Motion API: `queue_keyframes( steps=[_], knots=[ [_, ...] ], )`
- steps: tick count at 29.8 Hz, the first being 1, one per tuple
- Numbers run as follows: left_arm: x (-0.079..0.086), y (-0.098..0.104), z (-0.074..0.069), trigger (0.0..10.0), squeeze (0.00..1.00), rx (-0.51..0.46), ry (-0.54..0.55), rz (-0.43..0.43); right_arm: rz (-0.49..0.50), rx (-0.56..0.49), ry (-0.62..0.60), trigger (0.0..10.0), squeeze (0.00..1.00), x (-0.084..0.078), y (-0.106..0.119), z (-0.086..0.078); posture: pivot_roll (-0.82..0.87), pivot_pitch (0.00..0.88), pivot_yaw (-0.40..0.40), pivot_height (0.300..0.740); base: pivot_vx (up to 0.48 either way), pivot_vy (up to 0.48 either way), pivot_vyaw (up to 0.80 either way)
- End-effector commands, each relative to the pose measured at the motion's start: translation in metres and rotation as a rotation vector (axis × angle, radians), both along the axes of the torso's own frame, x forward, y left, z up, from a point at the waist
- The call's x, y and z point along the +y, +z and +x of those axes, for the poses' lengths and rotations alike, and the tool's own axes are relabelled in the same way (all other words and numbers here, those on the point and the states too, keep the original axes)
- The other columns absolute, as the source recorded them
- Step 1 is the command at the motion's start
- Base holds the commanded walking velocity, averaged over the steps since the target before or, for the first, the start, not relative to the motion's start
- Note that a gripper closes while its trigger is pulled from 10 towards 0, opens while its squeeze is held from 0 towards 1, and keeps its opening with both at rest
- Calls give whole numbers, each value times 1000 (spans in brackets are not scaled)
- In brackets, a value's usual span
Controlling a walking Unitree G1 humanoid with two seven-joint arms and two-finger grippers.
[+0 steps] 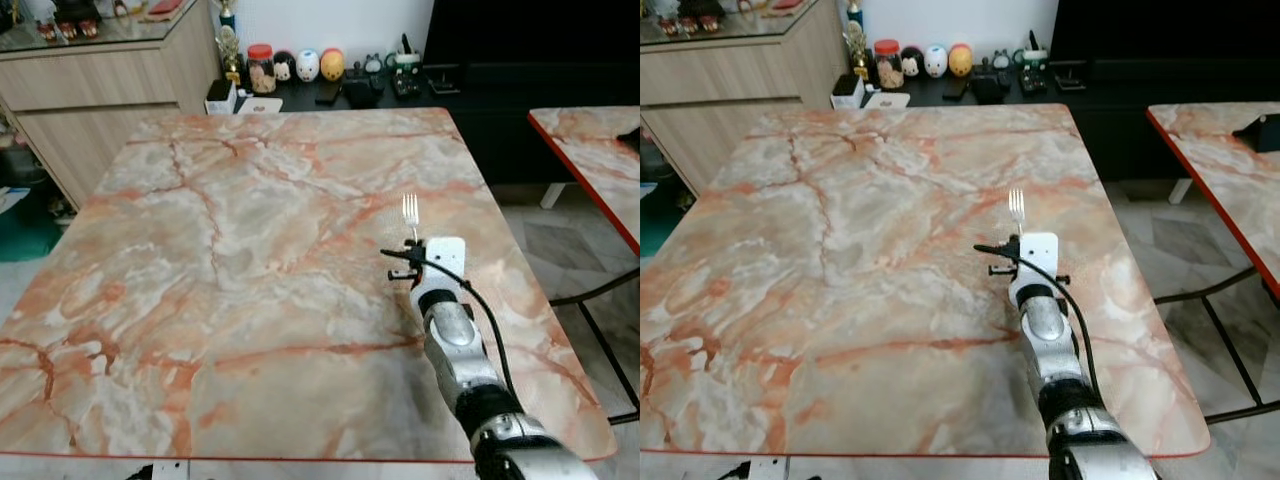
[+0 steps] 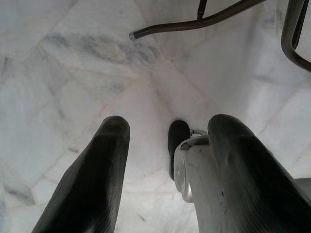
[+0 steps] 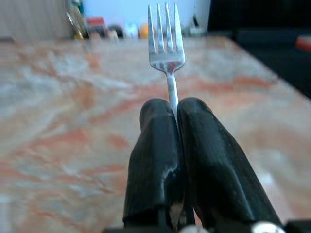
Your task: Setting the table
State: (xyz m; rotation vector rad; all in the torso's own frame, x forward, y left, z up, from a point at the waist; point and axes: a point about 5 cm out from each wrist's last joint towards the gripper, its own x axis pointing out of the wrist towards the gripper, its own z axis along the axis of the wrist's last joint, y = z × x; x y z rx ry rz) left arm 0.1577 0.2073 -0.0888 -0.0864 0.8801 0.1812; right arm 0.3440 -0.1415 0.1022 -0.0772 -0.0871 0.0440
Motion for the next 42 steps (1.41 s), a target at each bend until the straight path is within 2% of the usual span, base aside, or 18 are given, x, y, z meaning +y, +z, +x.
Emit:
queue_keyframes(
  steps=[1, 2, 4, 10, 20, 26, 27, 35, 42],
  knots=[
    [2, -2, -5, 10000, 0, 32, 8, 6, -9, -78, 25, 10000, 0, 4, 13, -1, -57, 0, 39, 740, 0, 0, 0],
    [0, -3, -5, 10000, 0, 38, 5, 8, -29, -126, 33, 10000, 0, 1, 18, -8, -59, 0, 37, 740, 0, 0, 0],
    [-2, -4, -6, 10000, 0, 43, 1, 7, -39, -158, 26, 10000, 0, -4, 21, -14, -57, 0, 32, 740, 0, 0, 0],
    [-7, -5, -7, 10000, 0, 55, 4, 1, -51, -170, -4, 10000, 0, -16, 23, -21, -39, 0, 29, 740, 0, 0, 0],
    [-4, -3, -1, 10000, 0, 49, -7, 14, -55, -179, -19, 10000, 0, -14, 26, -24, -88, 0, 55, 740, 0, 0, 0],
    [-4, -5, -7, 10000, 0, 64, 1, 10, -60, -158, -13, 10000, 0, -13, 18, -34, -106, 0, 69, 740, 0, 0, 0],
    [-5, -7, -12, 10000, 0, 75, 0, 4, -63, -155, -23, 10000, 0, -14, 16, -37, -121, 0, 90, 740, 0, 0, 0],
    [-5, -7, -12, 10000, 0, 70, -33, 7, -52, -170, -58, 10000, 0, -16, 21, -33, -119, 0, 96, 740, 0, 0, 0],
    [0, -4, -7, 10000, 0, 56, -46, 19, -45, -171, -52, 10000, 0, -12, 25, -30, -108, 0, 93, 740, 0, 0, 0]
  ],
)
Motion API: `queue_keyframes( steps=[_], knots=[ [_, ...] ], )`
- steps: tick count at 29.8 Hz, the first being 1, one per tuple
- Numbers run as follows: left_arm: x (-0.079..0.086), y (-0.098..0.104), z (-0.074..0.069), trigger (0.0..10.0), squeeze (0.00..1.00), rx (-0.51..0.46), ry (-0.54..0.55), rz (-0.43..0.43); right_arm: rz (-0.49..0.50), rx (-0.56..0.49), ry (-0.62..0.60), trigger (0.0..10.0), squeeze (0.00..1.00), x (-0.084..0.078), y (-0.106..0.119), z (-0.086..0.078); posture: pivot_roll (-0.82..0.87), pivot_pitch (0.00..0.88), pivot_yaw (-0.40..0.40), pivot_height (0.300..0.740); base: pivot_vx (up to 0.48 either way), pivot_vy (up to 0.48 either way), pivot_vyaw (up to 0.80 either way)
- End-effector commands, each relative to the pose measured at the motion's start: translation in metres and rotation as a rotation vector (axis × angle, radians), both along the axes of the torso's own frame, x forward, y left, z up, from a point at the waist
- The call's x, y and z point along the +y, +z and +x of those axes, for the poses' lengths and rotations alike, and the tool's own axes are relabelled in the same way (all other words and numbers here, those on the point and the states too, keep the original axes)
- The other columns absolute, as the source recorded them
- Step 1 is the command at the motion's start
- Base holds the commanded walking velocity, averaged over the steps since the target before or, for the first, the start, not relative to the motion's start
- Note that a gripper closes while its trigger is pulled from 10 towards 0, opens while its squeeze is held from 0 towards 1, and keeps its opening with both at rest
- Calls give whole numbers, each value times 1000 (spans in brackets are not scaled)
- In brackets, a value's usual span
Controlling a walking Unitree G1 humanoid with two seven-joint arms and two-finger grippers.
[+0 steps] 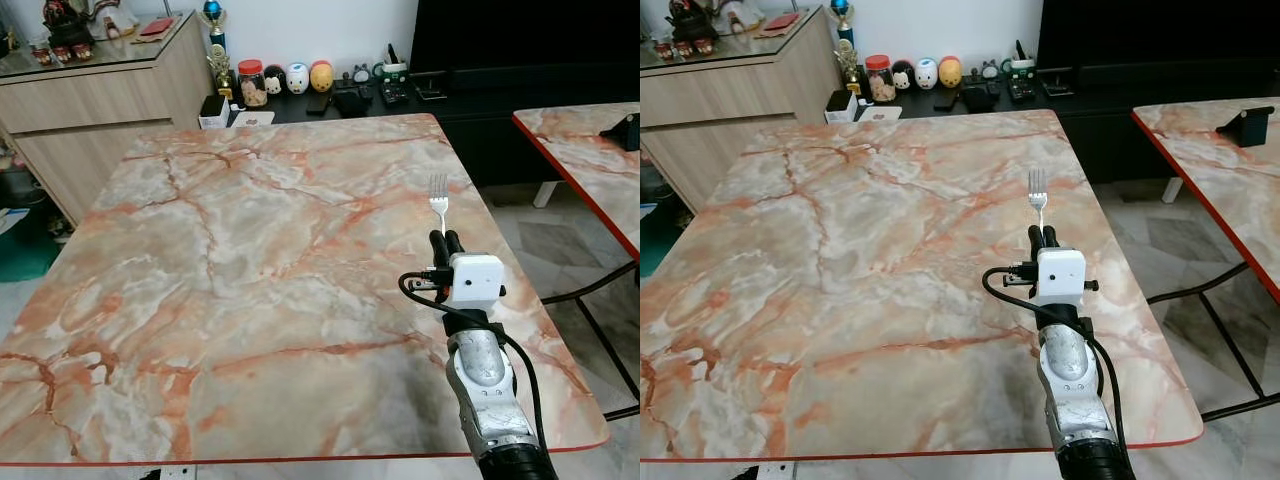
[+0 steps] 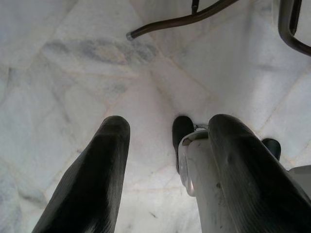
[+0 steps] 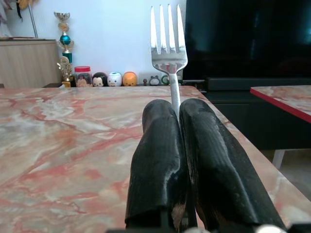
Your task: Setting the table
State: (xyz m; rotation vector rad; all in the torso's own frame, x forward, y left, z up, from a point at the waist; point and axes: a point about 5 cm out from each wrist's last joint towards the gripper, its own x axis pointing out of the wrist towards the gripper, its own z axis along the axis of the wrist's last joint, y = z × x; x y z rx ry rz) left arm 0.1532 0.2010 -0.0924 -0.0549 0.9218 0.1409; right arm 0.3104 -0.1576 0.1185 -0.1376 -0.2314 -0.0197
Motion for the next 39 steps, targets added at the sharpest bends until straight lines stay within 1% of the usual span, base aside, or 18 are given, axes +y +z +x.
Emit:
queue_keyframes(
  steps=[1, 6, 13, 19, 22, 28, 39],
  knots=[
    [6, 0, -3, 10000, 0, 15, 2, 13, 9, -23, 10, 10000, 0, 4, 9, 4, -108, 0, 93, 740, 0, 0, 0],
    [7, 1, 1, 10000, 0, 9, -12, 20, 5, -54, 14, 10000, 0, 3, 22, 7, -103, 0, 86, 740, 0, 0, 0],
    [10, 3, 4, 10000, 0, -4, -12, 34, 10, -67, 22, 10000, 0, 5, 28, 6, -90, 0, 84, 740, 0, 0, 0],
    [10, 4, 6, 10000, 0, -6, -6, 44, -13, -60, 16, 10000, 0, -2, 34, 6, -81, 0, 69, 740, 0, 0, 0],
    [9, 4, 7, 10000, 0, -10, -4, 42, -7, -60, 2, 10000, 0, -4, 36, 9, -76, 0, 62, 740, 0, -242, 0],
    [10, 5, 9, 10000, 0, -20, 2, 38, -7, -65, 16, 10000, 0, -1, 45, 13, -81, 0, 54, 740, 0, -284, 0],
    [11, 6, 10, 10000, 0, -27, 7, 29, -3, -60, 17, 10000, 0, -1, 46, 15, -76, 0, 54, 740, 0, -338, 0]
  ],
)
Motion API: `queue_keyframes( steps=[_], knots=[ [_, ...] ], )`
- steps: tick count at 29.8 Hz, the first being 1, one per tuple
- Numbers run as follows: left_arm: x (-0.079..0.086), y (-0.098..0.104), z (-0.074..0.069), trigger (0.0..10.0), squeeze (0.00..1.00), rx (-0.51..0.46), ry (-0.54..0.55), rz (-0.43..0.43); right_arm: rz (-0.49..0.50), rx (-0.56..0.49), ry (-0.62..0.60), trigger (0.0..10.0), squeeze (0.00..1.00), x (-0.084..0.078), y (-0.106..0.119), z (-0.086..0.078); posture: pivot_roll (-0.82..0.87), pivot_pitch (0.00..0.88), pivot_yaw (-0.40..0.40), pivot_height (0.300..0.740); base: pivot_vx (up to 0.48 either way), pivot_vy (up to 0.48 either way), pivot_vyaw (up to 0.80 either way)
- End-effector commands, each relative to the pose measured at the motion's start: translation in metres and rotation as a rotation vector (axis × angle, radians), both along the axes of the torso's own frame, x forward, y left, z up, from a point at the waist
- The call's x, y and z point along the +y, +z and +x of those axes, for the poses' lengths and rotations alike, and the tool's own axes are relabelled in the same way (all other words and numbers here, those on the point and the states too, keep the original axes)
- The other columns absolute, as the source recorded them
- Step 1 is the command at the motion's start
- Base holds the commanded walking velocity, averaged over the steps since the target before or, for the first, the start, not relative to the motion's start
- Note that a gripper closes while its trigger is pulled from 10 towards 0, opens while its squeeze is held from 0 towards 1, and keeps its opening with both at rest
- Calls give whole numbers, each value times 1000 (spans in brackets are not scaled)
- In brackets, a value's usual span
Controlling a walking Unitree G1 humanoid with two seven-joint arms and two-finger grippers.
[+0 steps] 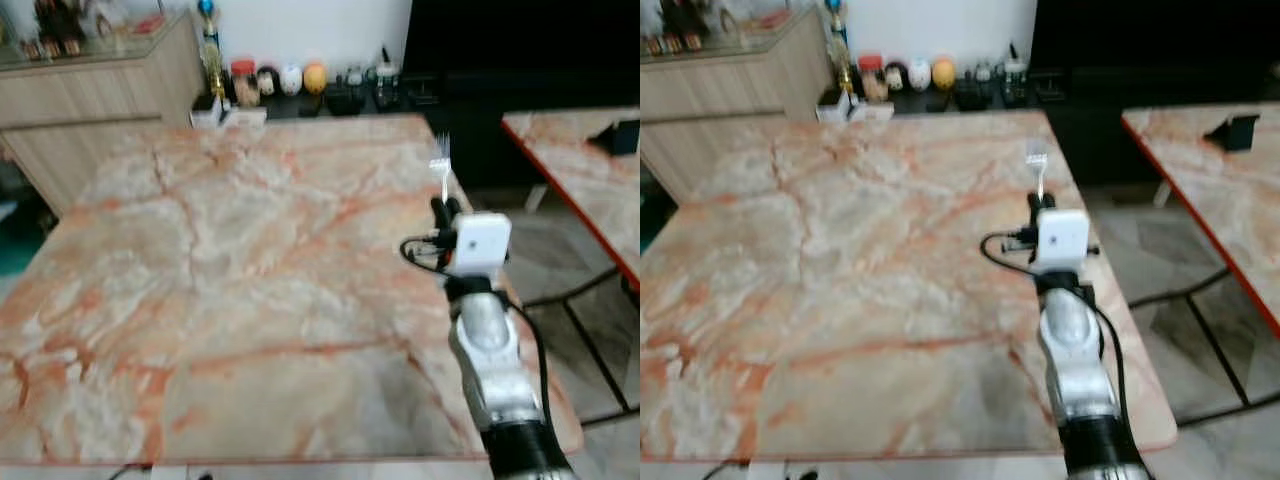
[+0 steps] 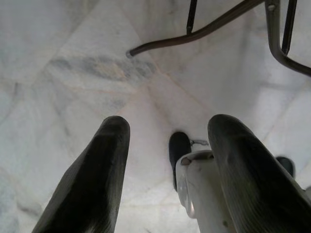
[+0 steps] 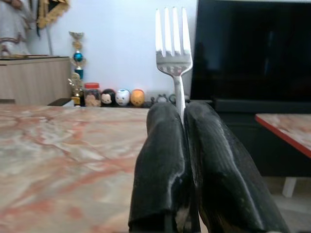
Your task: Setting the table
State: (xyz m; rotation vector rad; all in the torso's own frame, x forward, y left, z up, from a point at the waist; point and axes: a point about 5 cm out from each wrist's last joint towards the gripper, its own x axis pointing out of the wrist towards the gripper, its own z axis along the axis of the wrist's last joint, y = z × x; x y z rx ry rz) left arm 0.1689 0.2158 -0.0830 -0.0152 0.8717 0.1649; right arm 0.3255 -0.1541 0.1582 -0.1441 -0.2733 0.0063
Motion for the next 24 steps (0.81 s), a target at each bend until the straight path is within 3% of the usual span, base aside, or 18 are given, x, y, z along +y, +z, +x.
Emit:
queue_keyframes(
  steps=[1, 24],
  knots=[
    [-4, -4, -6, 10000, 0, 18, 2, -20, 7, -20, -10, 10000, 0, -4, 7, 0, -78, 0, 54, 740, 0, -345, 0],
    [-6, -4, -7, 10000, 0, 17, -1, -35, 29, -45, 5, 10000, 0, 0, 16, 1, -79, 0, 46, 740, 0, -348, 0]
  ],
)
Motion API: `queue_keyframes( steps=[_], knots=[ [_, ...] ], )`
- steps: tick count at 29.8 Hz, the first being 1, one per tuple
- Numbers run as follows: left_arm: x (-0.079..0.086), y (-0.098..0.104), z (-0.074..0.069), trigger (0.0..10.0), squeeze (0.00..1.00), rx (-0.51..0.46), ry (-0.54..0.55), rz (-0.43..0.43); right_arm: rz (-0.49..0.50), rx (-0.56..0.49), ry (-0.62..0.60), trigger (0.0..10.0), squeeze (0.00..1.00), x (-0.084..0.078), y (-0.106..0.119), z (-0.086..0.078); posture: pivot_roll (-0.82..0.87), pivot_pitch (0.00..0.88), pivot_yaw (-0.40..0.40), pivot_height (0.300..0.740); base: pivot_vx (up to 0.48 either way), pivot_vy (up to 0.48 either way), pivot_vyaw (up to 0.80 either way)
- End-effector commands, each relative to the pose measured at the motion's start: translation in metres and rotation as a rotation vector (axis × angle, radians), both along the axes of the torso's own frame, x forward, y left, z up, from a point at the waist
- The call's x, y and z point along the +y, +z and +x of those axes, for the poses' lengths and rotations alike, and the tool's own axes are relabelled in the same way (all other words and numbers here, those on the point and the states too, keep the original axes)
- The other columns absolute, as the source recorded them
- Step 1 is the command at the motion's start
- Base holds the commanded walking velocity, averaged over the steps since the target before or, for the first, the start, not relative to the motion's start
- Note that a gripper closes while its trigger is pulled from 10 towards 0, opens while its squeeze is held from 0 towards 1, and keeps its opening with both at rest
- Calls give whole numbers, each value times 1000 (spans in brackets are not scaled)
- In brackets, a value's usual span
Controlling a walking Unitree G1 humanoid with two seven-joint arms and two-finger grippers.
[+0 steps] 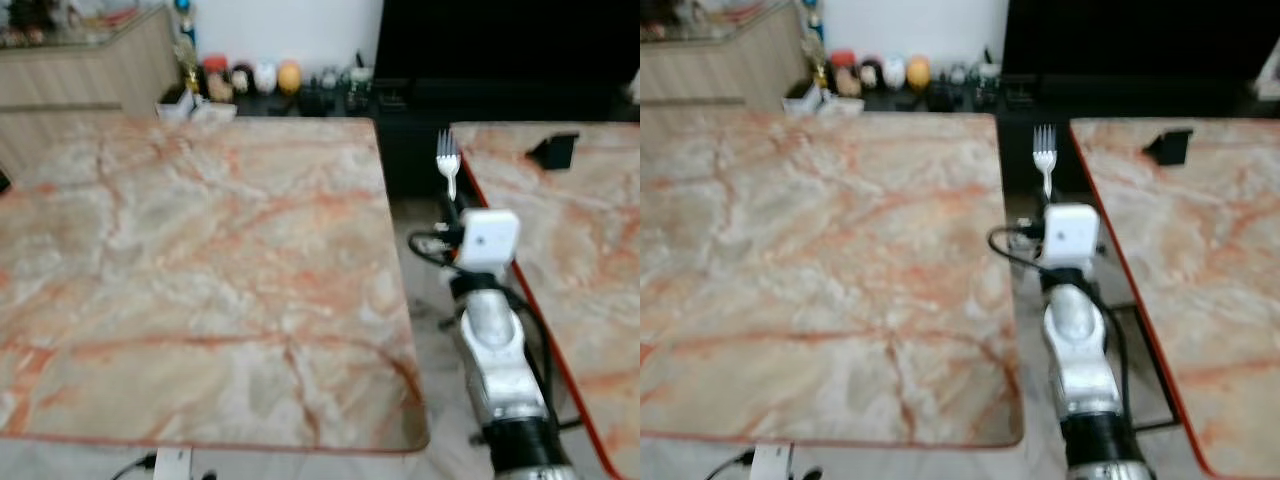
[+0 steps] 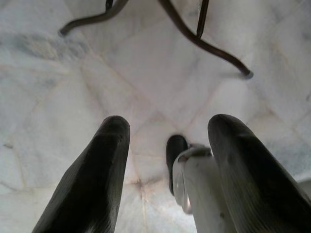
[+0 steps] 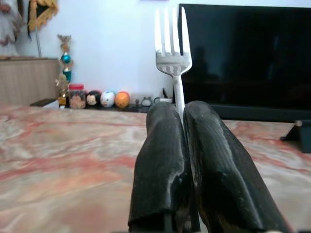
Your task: Setting the table
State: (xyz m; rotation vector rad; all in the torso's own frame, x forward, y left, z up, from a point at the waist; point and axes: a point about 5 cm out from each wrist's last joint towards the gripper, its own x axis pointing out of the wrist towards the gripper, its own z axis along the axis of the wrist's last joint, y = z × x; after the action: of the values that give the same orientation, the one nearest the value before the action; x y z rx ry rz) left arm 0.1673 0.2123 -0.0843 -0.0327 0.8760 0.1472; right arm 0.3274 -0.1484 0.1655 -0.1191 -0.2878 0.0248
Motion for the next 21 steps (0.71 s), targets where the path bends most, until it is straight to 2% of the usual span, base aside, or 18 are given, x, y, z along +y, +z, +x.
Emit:
queue_keyframes(
  steps=[1, 7, 21],
  knots=[
    [-2, -3, -5, 10000, 0, 15, 7, -13, 10, -42, -15, 10000, 0, -6, 10, -1, -80, 0, 47, 740, 0, -356, 0],
    [-3, -3, -5, 10000, 0, 15, 1, -16, 17, -82, -14, 10000, 0, -5, 21, -1, -87, 0, 49, 740, 0, -354, 0],
    [-3, -3, -5, 10000, 0, 12, 3, -26, 20, -75, -12, 10000, 0, -4, 21, -3, -87, 0, 49, 740, 0, -364, 0]
  ],
)
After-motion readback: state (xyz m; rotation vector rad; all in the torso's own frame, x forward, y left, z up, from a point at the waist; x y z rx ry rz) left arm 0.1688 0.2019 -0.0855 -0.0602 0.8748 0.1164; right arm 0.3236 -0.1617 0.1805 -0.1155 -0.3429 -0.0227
